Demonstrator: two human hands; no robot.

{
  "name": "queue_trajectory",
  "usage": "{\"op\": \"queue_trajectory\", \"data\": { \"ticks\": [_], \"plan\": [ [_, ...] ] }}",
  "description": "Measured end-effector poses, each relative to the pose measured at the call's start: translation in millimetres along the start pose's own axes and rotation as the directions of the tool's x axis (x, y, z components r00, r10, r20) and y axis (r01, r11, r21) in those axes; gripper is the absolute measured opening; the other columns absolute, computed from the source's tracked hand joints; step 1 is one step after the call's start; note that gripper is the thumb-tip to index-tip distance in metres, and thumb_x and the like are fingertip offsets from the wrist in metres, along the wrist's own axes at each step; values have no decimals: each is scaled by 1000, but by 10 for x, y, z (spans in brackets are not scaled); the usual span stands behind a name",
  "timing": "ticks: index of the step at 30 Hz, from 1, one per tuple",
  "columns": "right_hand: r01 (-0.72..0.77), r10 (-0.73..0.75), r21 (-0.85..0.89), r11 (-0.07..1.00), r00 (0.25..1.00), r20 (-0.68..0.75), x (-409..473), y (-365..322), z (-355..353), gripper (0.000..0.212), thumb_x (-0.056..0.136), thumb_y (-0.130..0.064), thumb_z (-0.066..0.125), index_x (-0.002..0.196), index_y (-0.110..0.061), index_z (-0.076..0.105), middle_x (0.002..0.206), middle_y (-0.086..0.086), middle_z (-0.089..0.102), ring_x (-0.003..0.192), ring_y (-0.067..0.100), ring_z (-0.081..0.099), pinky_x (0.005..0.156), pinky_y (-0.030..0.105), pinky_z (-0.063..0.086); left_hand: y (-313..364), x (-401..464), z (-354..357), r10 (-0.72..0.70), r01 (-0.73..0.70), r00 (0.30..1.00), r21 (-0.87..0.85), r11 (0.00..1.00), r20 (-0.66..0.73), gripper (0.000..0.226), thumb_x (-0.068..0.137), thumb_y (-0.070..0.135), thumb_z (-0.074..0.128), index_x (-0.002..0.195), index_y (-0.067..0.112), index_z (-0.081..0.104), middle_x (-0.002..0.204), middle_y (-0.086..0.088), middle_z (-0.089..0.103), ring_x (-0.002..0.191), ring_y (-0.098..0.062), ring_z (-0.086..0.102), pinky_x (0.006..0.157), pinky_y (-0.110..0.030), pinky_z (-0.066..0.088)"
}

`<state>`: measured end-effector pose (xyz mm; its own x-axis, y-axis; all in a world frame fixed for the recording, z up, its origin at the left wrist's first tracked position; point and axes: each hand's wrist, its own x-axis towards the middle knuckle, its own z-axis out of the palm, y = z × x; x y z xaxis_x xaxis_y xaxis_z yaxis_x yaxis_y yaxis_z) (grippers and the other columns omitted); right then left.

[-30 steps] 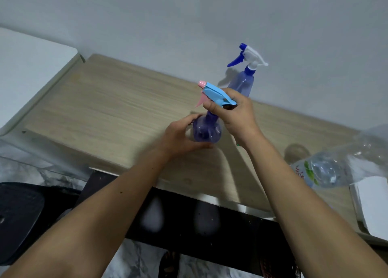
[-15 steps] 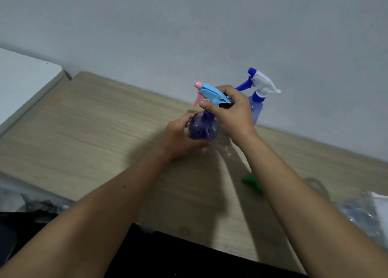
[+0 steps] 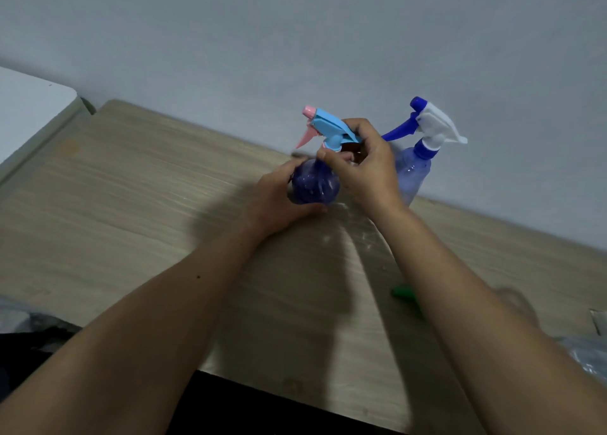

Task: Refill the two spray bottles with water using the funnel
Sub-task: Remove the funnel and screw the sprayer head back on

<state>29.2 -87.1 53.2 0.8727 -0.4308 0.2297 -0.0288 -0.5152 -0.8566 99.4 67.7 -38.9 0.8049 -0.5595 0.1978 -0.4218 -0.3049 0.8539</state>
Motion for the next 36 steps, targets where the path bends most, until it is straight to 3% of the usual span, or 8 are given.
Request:
{"op": "queue_trajectory", "data": {
  "ticks": [8,12,15,22,26,27,31,36],
  "plan": [
    [-7,7,-5,1000,1000,9,-26,-21,26,39,89,-26,81,123,-28,63,110,-11,71,103,7,69,91,38,62,32,15,8,-2,0,1000,74,997,24,94,65,46,98,144,22,54,135,3,68,119,-11,64,94,-13,47],
    [-31,31,29,999,1000,-2,-63,-50,36,40,90,-24,82,125,-26,63,111,-9,71,103,3,69,89,27,61,37,-11,5,23,-24,1000,67,997,18,95,65,45,98,146,20,54,135,2,69,120,-13,65,102,-30,56],
    [-90,93,126,988,995,-22,-83,-57,59,41,90,-18,82,127,-18,63,113,-2,71,101,0,69,84,16,57,45,-26,2,18,-19,1000,85,996,12,97,66,48,97,148,21,51,138,1,67,122,-15,65,104,-33,55],
    [-193,215,283,939,975,-49,-125,-14,115,49,85,-16,87,127,-16,61,116,2,75,109,14,74,97,36,62,2,-72,28,49,-45,998,112,993,-32,100,66,55,92,148,14,52,135,-6,68,119,-21,67,102,-43,57],
    [-257,275,293,921,961,-18,-234,17,89,61,78,-22,91,132,-14,63,121,2,75,115,19,72,100,44,61,41,-77,76,-2,3,1000,28,1000,-27,113,68,33,100,157,6,36,150,-7,56,134,-16,57,109,-18,46],
    [-270,285,293,917,959,-8,-274,28,64,64,78,-22,91,134,-14,62,125,2,73,117,19,71,100,45,61,60,-81,74,-15,15,999,4,1000,-28,117,67,33,100,158,4,31,155,-8,51,138,-14,51,112,-18,43],
    [-298,307,275,914,952,12,-498,64,-54,60,85,-17,88,138,-13,60,128,2,70,117,16,69,97,39,63,84,-236,76,-36,42,994,60,997,-108,135,64,63,90,163,2,21,165,-16,37,151,-21,39,123,-37,38],
    [-293,303,279,915,953,6,-896,109,-200,47,84,-19,88,126,-12,67,114,1,73,106,17,72,96,39,63,196,-585,135,-75,79,989,31,996,-126,126,67,42,97,161,-1,25,163,-20,40,151,-27,42,122,-43,41]
  ]
}}
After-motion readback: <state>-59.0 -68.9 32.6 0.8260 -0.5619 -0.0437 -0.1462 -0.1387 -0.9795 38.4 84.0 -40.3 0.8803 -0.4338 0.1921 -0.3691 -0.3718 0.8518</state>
